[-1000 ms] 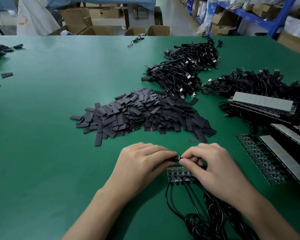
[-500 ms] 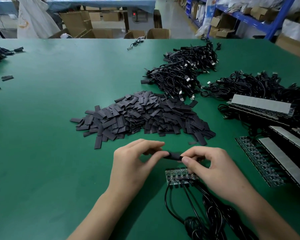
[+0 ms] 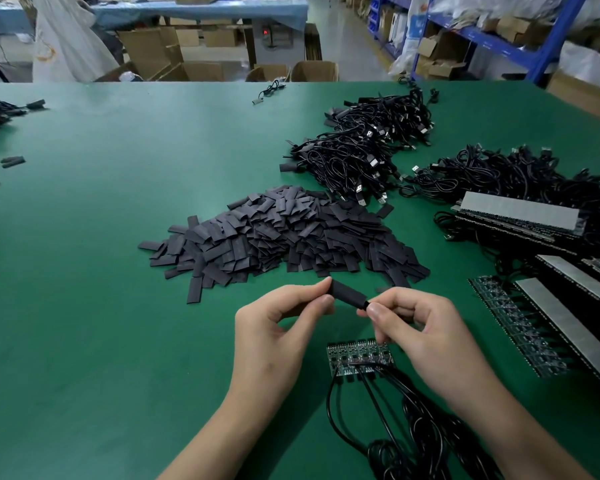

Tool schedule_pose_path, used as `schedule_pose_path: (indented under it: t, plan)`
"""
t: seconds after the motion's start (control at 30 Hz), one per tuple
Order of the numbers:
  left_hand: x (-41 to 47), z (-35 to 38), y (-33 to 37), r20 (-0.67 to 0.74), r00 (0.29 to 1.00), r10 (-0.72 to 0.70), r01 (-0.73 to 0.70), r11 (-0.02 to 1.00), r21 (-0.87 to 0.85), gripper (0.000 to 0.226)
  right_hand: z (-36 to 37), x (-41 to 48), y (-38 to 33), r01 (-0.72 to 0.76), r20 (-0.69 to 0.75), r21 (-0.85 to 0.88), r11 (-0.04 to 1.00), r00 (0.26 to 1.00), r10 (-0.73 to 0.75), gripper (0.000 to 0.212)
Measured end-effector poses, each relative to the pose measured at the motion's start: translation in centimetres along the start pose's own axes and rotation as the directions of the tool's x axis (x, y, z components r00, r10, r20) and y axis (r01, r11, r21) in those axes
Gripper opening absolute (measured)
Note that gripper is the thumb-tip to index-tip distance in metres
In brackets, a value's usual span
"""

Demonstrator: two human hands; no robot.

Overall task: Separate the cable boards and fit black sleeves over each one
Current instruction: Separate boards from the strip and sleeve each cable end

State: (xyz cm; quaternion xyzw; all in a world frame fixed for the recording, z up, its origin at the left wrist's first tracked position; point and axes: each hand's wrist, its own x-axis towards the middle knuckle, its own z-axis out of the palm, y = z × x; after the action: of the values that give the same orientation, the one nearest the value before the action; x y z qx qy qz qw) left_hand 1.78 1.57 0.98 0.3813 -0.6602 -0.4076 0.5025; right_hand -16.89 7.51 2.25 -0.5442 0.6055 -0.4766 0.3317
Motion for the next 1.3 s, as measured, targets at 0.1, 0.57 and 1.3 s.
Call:
schedule_pose_path:
  t: [0.1, 0.57, 1.3]
  plan:
    - [0.0, 0.1, 0.1, 0.014, 1.000, 0.024, -0.024, 1.000, -0.006, 0.021, 0.1, 0.0, 0.2, 0.003, -0.003, -0.018, 1.000, 1.000, -0.003, 0.014]
    - [0.0, 0.4, 0.3, 0.034, 0.995, -0.092, 0.098, 0.965, -0.244, 0.011, 0.3, -0.4, -0.3, 0.023, 0.030, -0.167, 0.986, 0.999, -0.018, 0.021]
    - [0.8, -1.8, -0.3, 0.563, 0.822, -0.086, -0.313, 0.758, 0.572, 0.071, -4.3, 4.5, -3.7, 0.126, -0.111, -0.464, 0.877, 0.974, -0.199, 0.018]
